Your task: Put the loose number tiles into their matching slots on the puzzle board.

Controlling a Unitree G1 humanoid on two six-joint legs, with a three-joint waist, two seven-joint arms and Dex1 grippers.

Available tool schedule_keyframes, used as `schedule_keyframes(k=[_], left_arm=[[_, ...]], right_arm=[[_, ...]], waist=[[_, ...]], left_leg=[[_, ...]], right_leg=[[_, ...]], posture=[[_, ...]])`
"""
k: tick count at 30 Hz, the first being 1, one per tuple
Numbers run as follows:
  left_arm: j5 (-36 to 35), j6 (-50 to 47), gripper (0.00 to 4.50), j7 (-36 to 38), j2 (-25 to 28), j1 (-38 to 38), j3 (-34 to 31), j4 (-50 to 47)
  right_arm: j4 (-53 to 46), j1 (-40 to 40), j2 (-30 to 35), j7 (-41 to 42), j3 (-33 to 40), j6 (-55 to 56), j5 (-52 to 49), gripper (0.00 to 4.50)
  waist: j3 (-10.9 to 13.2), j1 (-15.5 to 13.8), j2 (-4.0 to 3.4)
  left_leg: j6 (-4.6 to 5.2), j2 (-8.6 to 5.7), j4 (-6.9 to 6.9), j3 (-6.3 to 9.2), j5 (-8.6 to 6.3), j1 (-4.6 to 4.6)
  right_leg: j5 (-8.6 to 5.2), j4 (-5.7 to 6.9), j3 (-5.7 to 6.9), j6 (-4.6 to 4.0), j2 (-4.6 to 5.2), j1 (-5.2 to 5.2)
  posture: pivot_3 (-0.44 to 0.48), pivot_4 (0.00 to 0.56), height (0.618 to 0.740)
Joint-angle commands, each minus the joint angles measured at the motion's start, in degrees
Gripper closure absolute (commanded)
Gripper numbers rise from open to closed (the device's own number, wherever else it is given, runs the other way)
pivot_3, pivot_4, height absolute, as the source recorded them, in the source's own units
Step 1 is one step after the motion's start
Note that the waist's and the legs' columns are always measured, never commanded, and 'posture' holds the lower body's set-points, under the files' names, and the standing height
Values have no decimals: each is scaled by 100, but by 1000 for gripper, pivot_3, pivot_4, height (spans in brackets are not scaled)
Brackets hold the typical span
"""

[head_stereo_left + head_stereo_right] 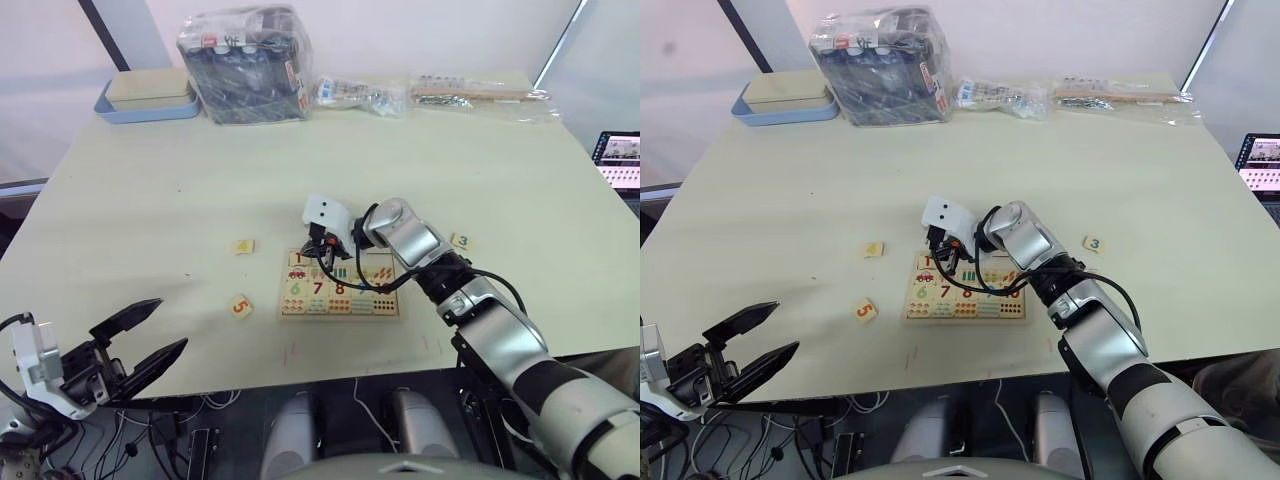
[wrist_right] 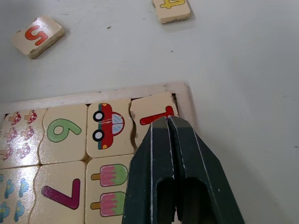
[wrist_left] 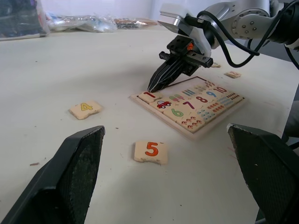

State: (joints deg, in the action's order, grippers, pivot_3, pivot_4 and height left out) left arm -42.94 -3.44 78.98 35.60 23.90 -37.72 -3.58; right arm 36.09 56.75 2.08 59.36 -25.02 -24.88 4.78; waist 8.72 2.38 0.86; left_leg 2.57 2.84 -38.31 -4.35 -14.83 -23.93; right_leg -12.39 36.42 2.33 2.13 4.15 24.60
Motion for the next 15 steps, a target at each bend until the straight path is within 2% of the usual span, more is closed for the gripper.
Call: schedule_keyframes(k=[1, 15], left_arm=[[-53, 48, 0, -3, 9, 44, -64, -41], [-53, 45, 0, -29, 1, 36, -43, -60]], right_arm=[[-93, -87, 48, 60, -123, -104, 72, 4491], [-243, -168, 86, 166, -210, -300, 47, 4491]], waist=[[0, 0, 0], [-7, 0, 11]], left_leg=[[0, 0, 0, 0, 0, 0], [0, 0, -2, -2, 0, 5]], right_leg=[[0, 0, 0, 0, 0, 0], [0, 5, -3, 0, 1, -1]], posture=[[0, 150, 740], [0, 150, 740]])
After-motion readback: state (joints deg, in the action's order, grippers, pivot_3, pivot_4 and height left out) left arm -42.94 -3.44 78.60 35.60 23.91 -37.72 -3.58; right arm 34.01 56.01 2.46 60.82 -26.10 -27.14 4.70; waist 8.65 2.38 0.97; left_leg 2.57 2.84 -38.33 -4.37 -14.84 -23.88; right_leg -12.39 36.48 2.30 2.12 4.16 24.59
